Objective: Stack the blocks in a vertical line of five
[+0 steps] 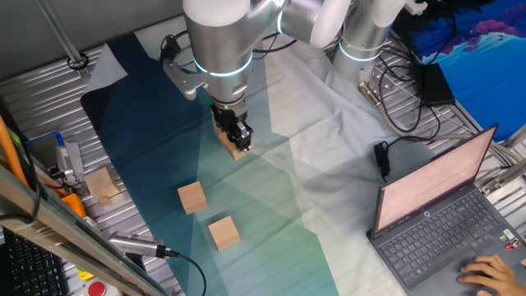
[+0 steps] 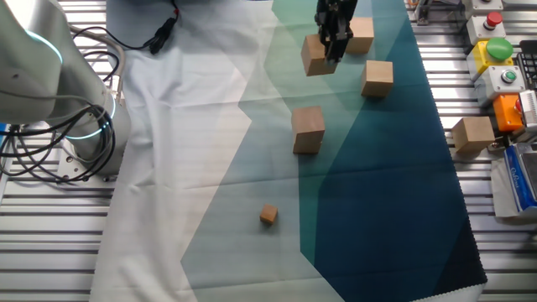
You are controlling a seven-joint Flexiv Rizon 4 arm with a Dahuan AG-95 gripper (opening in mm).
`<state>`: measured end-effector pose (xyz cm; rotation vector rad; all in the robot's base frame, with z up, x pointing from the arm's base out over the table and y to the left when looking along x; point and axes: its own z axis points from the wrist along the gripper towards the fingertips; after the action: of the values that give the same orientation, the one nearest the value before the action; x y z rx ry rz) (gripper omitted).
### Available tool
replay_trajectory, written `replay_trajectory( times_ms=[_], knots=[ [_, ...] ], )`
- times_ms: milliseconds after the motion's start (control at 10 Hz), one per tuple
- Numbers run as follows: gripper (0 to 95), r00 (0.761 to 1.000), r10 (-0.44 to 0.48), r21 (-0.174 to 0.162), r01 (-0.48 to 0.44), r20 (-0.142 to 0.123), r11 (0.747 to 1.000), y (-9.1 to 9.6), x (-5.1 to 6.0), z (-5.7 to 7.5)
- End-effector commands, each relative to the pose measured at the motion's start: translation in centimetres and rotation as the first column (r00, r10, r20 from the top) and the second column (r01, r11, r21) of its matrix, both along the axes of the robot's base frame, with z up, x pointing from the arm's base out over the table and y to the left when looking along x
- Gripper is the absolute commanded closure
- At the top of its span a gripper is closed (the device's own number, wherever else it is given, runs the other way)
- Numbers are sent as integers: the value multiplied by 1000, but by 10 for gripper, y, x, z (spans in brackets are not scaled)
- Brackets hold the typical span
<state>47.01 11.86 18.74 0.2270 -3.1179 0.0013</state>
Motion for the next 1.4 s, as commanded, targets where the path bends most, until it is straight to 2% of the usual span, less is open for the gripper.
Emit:
replay_trajectory(
  times_ms=[100, 300, 400, 500, 600, 1000, 1400],
  knots=[
    [950, 1000, -11, 0, 11, -3, 1000, -15, -7, 6],
    [950, 1000, -8, 1, 8, -5, 1000, -37, -12, 7],
    [950, 1000, -11, 5, 11, -2, 1000, -46, -13, 5],
    [950, 1000, -10, 5, 10, -1, 1000, -48, -12, 4],
    [950, 1000, -17, 15, 17, 4, 1000, -62, -12, 0],
    [950, 1000, -20, 10, 20, 4, 1000, -79, -13, 10],
    [950, 999, -46, 17, 46, 19, 999, -95, -12, 4]
  ],
)
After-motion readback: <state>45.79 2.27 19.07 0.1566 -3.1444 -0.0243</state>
